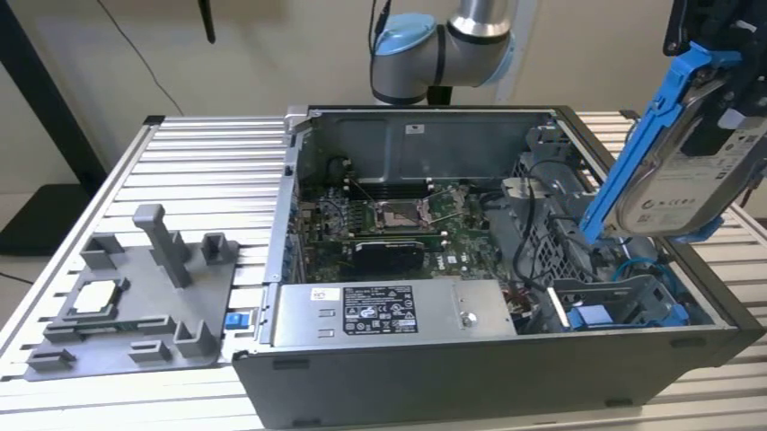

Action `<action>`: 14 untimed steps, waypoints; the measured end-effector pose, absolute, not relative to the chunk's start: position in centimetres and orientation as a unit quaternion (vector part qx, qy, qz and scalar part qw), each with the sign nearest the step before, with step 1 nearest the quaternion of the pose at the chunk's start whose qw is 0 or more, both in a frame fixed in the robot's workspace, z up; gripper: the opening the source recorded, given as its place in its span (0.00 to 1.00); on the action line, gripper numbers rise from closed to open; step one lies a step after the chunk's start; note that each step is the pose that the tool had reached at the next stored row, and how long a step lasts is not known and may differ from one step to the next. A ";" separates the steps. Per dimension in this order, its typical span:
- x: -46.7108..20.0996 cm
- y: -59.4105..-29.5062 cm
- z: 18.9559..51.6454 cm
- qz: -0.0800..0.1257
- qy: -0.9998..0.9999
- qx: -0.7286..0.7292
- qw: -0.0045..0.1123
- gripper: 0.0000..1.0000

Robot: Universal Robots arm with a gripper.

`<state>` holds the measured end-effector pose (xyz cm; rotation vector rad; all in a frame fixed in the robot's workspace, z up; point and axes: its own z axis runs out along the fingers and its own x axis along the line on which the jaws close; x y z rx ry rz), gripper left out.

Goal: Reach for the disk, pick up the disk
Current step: 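Pick up the disk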

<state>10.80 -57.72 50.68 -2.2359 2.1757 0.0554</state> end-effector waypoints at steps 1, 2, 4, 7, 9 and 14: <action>10.8 -57.9 50.7 0.018 0.697 -0.716 0.011 0.00; 10.8 -58.1 50.7 0.018 0.697 -0.716 0.011 0.00; 10.8 -58.5 50.7 0.018 0.698 -0.716 0.011 0.00; 10.8 -58.9 50.6 0.018 0.698 -0.716 0.011 0.00; 10.8 -59.1 50.6 0.018 0.698 -0.716 0.011 0.00; 10.8 -59.2 50.5 0.018 0.698 -0.715 0.011 0.00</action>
